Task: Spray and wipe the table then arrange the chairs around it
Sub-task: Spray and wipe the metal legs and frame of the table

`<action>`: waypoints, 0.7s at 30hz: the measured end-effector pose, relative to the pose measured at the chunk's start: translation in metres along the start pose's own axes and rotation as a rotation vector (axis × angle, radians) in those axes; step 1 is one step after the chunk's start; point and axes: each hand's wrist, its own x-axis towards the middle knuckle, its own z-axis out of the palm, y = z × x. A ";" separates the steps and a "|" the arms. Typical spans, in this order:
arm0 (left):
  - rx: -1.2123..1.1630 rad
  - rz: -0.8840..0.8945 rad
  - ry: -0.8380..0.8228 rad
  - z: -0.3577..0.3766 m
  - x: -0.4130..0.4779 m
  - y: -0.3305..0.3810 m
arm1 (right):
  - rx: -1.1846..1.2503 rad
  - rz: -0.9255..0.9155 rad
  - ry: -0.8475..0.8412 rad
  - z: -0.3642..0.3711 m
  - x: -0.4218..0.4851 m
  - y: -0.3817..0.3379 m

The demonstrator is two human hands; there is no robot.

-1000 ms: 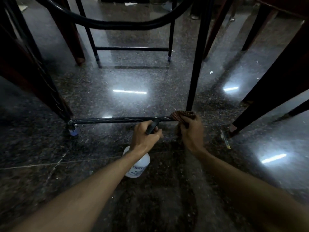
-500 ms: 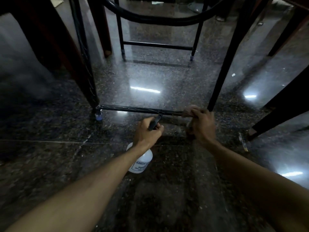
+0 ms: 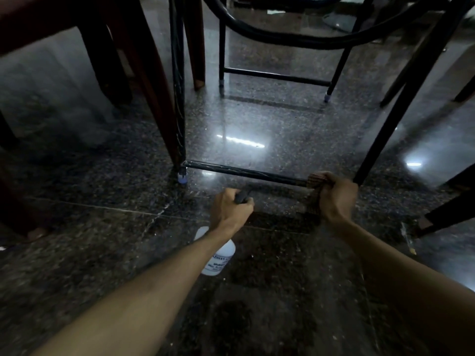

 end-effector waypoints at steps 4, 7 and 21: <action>0.003 -0.054 0.062 -0.014 0.005 -0.004 | 0.027 -0.264 -0.145 0.031 -0.016 -0.043; -0.006 -0.057 0.089 -0.024 0.007 -0.008 | 0.025 -0.377 -0.205 0.056 -0.022 -0.064; -0.062 -0.094 0.238 -0.089 0.021 -0.042 | -0.065 -0.628 -0.418 0.109 -0.033 -0.151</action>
